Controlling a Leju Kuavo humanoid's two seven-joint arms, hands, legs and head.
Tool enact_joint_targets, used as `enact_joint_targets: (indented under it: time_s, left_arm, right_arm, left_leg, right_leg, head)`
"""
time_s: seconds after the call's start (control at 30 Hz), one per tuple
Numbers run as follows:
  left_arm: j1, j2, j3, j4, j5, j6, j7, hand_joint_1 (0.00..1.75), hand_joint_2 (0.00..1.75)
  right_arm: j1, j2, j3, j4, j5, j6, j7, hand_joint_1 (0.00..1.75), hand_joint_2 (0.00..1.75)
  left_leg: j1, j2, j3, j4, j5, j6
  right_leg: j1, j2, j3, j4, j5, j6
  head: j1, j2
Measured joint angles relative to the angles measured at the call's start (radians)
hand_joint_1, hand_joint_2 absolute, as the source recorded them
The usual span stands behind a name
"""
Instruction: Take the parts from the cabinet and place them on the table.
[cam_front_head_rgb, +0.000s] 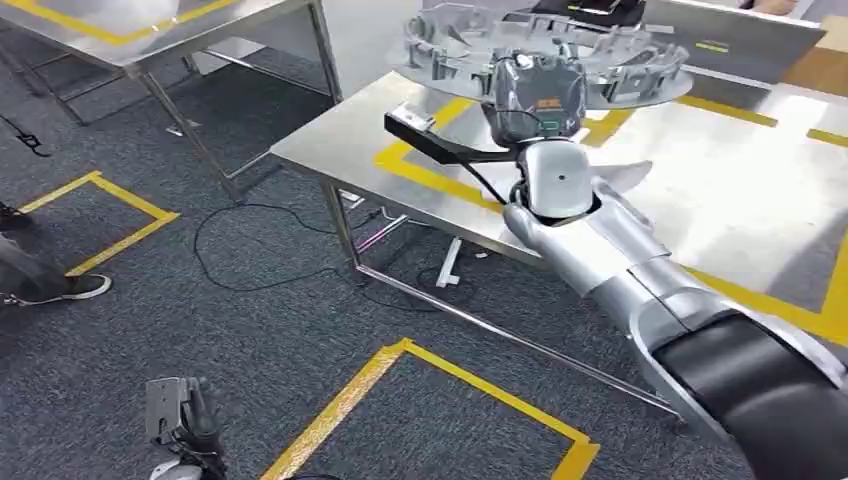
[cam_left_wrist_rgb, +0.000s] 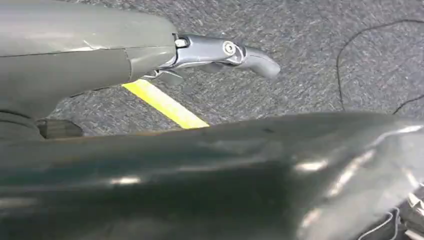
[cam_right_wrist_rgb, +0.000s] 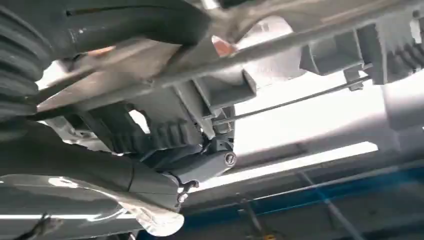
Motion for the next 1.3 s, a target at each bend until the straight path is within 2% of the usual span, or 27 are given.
enact_joint_targets:
  time_s: [0.07,0.13,0.17,0.23,0.27,0.3,0.37,0.4,0.43,0.47,0.5,0.57,0.63,0.67,0.73,0.77,0.8,0.83,0.87,0.93,0.97,1.07,1.1,1.13,1.17,1.27,1.3]
  left_arm:
    - [0.004,0.000,0.000,0.000,0.007,0.000,0.000,0.00,0.00]
    - [0.005,-0.001,0.000,0.000,0.010,0.000,-0.001,0.00,0.00]
    - [0.004,-0.002,0.000,0.000,0.012,0.000,-0.001,0.00,0.00]
    - [0.005,-0.002,-0.001,0.000,0.018,0.000,-0.001,0.00,0.00]
    - [0.006,-0.002,-0.002,0.000,0.024,0.000,0.000,0.00,0.00]
    - [0.007,-0.002,-0.003,0.000,0.026,0.001,0.000,0.00,0.00]
    - [0.008,-0.002,-0.004,0.000,0.026,0.008,0.000,0.00,0.00]
    - [0.009,-0.002,-0.005,0.000,0.027,0.015,0.000,0.00,0.00]
    - [0.008,-0.002,-0.007,0.000,0.029,0.016,0.000,0.00,0.00]
    - [0.007,-0.001,-0.010,0.000,0.031,0.017,0.000,0.00,0.00]
    - [0.008,-0.002,-0.015,0.000,0.032,0.017,0.001,0.00,0.00]
    - [0.011,-0.004,-0.023,0.001,0.036,0.018,0.004,0.00,0.00]
    - [0.012,-0.005,-0.030,0.002,0.042,0.022,0.009,0.00,0.00]
    - [0.011,-0.004,-0.033,0.002,0.046,0.025,0.009,0.00,0.00]
    - [0.012,-0.003,-0.040,0.002,0.051,0.027,0.013,0.00,0.00]
    - [0.015,-0.003,-0.043,0.002,0.055,0.029,0.016,0.00,0.00]
    - [0.016,-0.002,-0.047,0.002,0.060,0.030,0.017,0.00,0.00]
    - [0.017,-0.002,-0.050,0.002,0.063,0.031,0.017,0.00,0.00]
    - [0.016,-0.001,-0.055,0.002,0.069,0.031,0.017,0.00,0.00]
    - [0.016,0.001,-0.057,0.002,0.073,0.032,0.017,0.00,0.00]
    - [0.016,0.002,-0.058,0.002,0.077,0.032,0.017,0.00,0.00]
    - [0.018,0.004,-0.062,0.002,0.078,0.032,0.017,0.00,0.00]
    - [0.018,0.003,-0.062,0.002,0.079,0.032,0.017,0.00,0.00]
    - [0.018,0.002,-0.063,0.002,0.080,0.032,0.017,0.00,0.00]
    - [0.017,0.002,-0.065,0.002,0.085,0.033,0.016,0.00,0.00]
    - [0.019,0.002,-0.072,0.002,0.098,0.034,0.011,0.00,0.00]
    - [0.021,0.003,-0.072,0.002,0.101,0.035,0.008,0.00,0.00]
  right_arm:
    - [-0.009,-0.005,0.021,0.024,0.029,0.032,0.029,1.75,1.75]
    - [-0.019,-0.008,0.033,0.041,0.032,0.043,0.041,1.75,1.75]
    - [-0.025,-0.012,0.039,0.053,0.037,0.065,0.055,1.75,1.75]
    - [-0.025,-0.018,0.050,0.071,0.057,0.116,0.080,1.75,1.75]
    - [-0.022,-0.022,0.055,0.079,0.067,0.136,0.089,1.75,1.75]
    - [-0.021,-0.029,0.060,0.087,0.070,0.156,0.099,1.75,1.75]
    - [-0.023,-0.039,0.065,0.095,0.074,0.176,0.119,1.75,1.75]
    - [-0.026,-0.047,0.068,0.097,0.075,0.190,0.138,1.75,1.75]
    - [-0.027,-0.050,0.068,0.099,0.068,0.201,0.156,1.75,1.75]
    - [-0.029,-0.052,0.066,0.102,0.060,0.211,0.172,1.75,1.75]
    - [-0.031,-0.059,0.058,0.103,0.052,0.217,0.187,1.75,1.75]
    - [-0.031,-0.070,0.044,0.109,0.031,0.225,0.208,1.75,1.75]
    - [-0.035,-0.084,0.015,0.115,-0.009,0.233,0.226,1.75,1.75]
    - [-0.039,-0.094,-0.011,0.116,-0.031,0.234,0.232,1.75,1.75]
    - [-0.043,-0.103,-0.064,0.118,-0.062,0.235,0.233,1.75,1.75]
    - [-0.044,-0.108,-0.090,0.119,-0.080,0.235,0.233,1.75,1.75]
    - [-0.045,-0.115,-0.107,0.121,-0.096,0.233,0.232,1.75,1.75]
    - [-0.045,-0.123,-0.129,0.122,-0.115,0.230,0.231,1.75,1.75]
    - [-0.045,-0.133,-0.164,0.122,-0.135,0.225,0.227,1.75,1.75]
    - [-0.045,-0.144,-0.223,0.122,-0.160,0.211,0.216,1.75,1.75]
    - [-0.045,-0.149,-0.241,0.123,-0.167,0.204,0.213,1.75,1.75]
    - [-0.039,-0.158,-0.269,0.126,-0.167,0.201,0.213,1.75,1.75]
    - [-0.038,-0.161,-0.278,0.127,-0.170,0.200,0.213,1.75,1.75]
    - [-0.038,-0.169,-0.287,0.127,-0.176,0.199,0.216,1.75,1.75]
    - [-0.037,-0.171,-0.300,0.127,-0.189,0.195,0.218,1.75,1.75]
    - [-0.028,-0.184,-0.344,0.132,-0.212,0.186,0.212,1.75,1.75]
    - [-0.020,-0.191,-0.361,0.134,-0.220,0.186,0.199,1.75,1.75]
  left_leg:
    - [0.000,-0.002,-0.004,-0.003,-0.003,0.004]
    - [0.007,0.000,0.008,-0.025,0.004,0.013]
    - [0.007,0.000,0.007,-0.026,0.004,0.015]
    - [0.007,0.001,0.007,-0.025,0.003,0.018]
    - [0.007,0.001,0.007,-0.025,0.002,0.019]
    - [0.008,0.000,0.007,-0.024,0.001,0.020]
    - [0.013,-0.005,0.008,-0.018,-0.002,0.018]
    - [0.014,-0.007,0.009,-0.013,-0.007,0.014]
    - [0.016,-0.007,0.009,-0.008,-0.012,0.009]
    - [0.009,-0.009,0.002,-0.001,-0.012,0.004]
    - [0.010,-0.010,-0.004,0.002,-0.010,0.001]
    - [0.011,-0.010,-0.003,-0.003,-0.006,-0.007]
    - [0.010,-0.007,-0.012,0.012,-0.023,-0.016]
    - [0.011,-0.005,-0.029,0.053,-0.050,-0.022]
    - [0.016,-0.005,-0.097,0.207,-0.114,-0.029]
    - [0.017,-0.005,-0.128,0.270,-0.132,-0.031]
    - [0.017,-0.005,-0.139,0.291,-0.129,-0.030]
    - [0.016,-0.005,-0.132,0.273,-0.106,-0.027]
    - [0.016,-0.005,-0.109,0.219,-0.068,-0.022]
    - [0.009,-0.005,-0.028,0.043,0.018,-0.007]
    - [0.003,-0.005,-0.010,0.023,0.002,-0.004]
    - [-0.002,-0.006,-0.004,-0.004,-0.008,0.004]
    - [-0.001,-0.006,0.003,-0.014,-0.004,0.009]
    - [0.008,-0.004,0.010,-0.029,0.003,0.016]
    - [0.005,-0.004,0.013,-0.034,0.005,0.020]
    - [0.005,-0.006,0.013,-0.033,0.004,0.024]
    - [0.007,-0.008,0.013,-0.032,0.003,0.024]
  right_leg:
    - [0.000,-0.003,-0.002,-0.004,0.001,0.006]
    - [-0.001,0.000,-0.021,0.015,-0.024,0.013]
    - [-0.001,0.002,-0.046,0.071,-0.054,0.013]
    - [-0.001,0.006,-0.129,0.233,-0.111,0.016]
    - [-0.001,0.006,-0.164,0.295,-0.123,0.019]
    - [-0.003,0.006,-0.176,0.306,-0.112,0.023]
    - [-0.008,0.005,-0.136,0.203,-0.033,0.030]
    - [-0.011,0.002,-0.088,0.098,0.019,0.033]
    - [-0.013,-0.003,-0.057,0.025,0.036,0.036]
    - [-0.007,-0.001,-0.036,0.015,0.025,0.035]
    - [-0.007,0.002,-0.036,0.009,0.019,0.024]
    - [-0.004,0.003,-0.039,0.011,0.020,0.017]
    - [-0.013,0.003,-0.032,0.001,0.026,0.004]
    - [-0.013,0.002,-0.032,0.001,0.026,-0.002]
    - [-0.012,0.002,-0.031,0.001,0.025,-0.006]
    - [-0.012,0.004,-0.031,0.001,0.024,-0.008]
    - [-0.012,0.007,-0.030,0.002,0.024,-0.008]
    - [-0.011,0.010,-0.028,0.002,0.023,-0.008]
    - [-0.011,0.010,-0.025,0.002,0.022,-0.007]
    - [-0.012,0.011,-0.019,0.002,0.018,-0.003]
    - [-0.009,0.011,-0.022,0.000,0.018,0.001]
    - [-0.014,0.014,-0.028,-0.003,0.021,0.014]
    - [-0.014,0.014,-0.027,-0.006,0.022,0.022]
    - [-0.017,0.014,-0.041,0.001,0.011,0.024]
    - [-0.014,0.011,-0.051,0.028,-0.009,0.023]
    - [-0.014,0.012,-0.155,0.250,-0.104,0.029]
    - [-0.014,0.012,-0.178,0.294,-0.109,0.035]
  head:
    - [0.002,0.000]
    - [0.002,0.000]
    - [0.005,0.000]
    - [0.003,0.000]
    - [0.004,0.000]
    - [0.004,0.000]
    - [0.005,0.000]
    - [0.005,0.000]
    - [0.004,0.000]
    - [0.005,0.000]
    - [0.003,0.000]
    - [0.003,0.000]
    - [0.002,0.000]
    - [-0.005,0.000]
    - [-0.004,0.000]
    - [-0.004,0.000]
    - [-0.005,0.000]
    - [-0.005,0.000]
    - [-0.005,0.000]
    - [-0.005,0.000]
    - [-0.003,0.000]
    - [-0.003,0.000]
    - [-0.005,0.000]
    - [-0.003,0.000]
    - [-0.004,0.000]
    - [-0.003,0.000]
    - [-0.001,0.000]
